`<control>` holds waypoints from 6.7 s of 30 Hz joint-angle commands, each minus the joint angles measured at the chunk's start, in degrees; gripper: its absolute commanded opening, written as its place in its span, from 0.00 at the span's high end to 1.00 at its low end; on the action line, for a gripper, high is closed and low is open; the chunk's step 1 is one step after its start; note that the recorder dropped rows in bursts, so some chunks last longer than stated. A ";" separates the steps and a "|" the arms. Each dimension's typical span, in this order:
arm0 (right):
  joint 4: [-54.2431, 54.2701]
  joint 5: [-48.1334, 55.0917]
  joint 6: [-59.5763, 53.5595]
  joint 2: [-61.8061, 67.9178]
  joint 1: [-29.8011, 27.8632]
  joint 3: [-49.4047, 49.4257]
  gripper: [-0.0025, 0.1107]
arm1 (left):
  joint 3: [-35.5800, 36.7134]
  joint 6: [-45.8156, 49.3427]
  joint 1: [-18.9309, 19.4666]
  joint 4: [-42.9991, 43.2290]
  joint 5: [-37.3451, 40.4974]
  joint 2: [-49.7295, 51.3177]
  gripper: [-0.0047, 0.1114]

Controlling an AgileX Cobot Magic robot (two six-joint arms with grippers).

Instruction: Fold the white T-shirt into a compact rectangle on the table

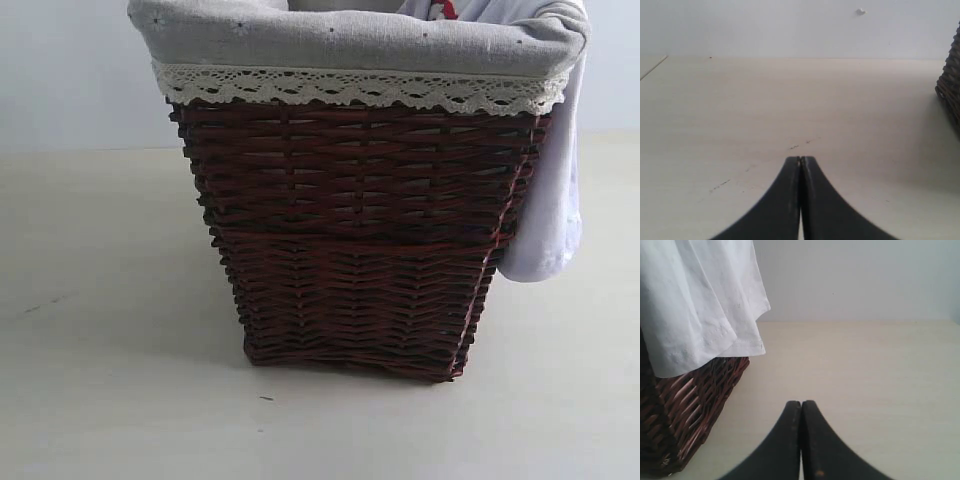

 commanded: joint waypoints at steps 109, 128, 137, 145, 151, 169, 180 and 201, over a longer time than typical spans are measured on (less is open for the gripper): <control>-88.98 -43.05 103.09 53.84 -0.14 -99.35 0.98 | 0.11 0.26 -0.38 0.05 -0.48 -0.28 0.96; -95.56 -69.07 117.30 54.46 -0.14 -107.92 0.98 | 0.11 0.26 -0.38 0.05 -0.48 -0.28 0.96; -95.56 -66.18 117.30 53.63 -0.14 -108.12 0.98 | 0.11 0.26 -0.38 0.05 -0.48 -0.28 0.96; -92.36 -47.88 117.30 53.72 -0.14 -113.93 0.98 | 0.11 0.26 -0.38 0.05 -0.48 -0.28 0.96; -85.06 -46.10 117.30 53.85 -0.14 -119.93 0.98 | 0.11 0.26 -0.38 0.05 -0.48 -0.28 0.96; -72.80 -44.32 117.30 56.34 -0.14 -127.47 0.98 | 0.11 0.26 -0.38 0.05 -0.48 -0.28 0.96; -75.16 -41.80 117.30 57.33 -0.14 -130.56 0.98 | 0.11 0.26 -0.38 0.05 -0.48 -0.28 0.96; -95.56 -72.99 117.30 57.80 -0.14 -100.76 0.98 | 0.11 0.26 -0.38 0.05 -0.48 -0.28 0.96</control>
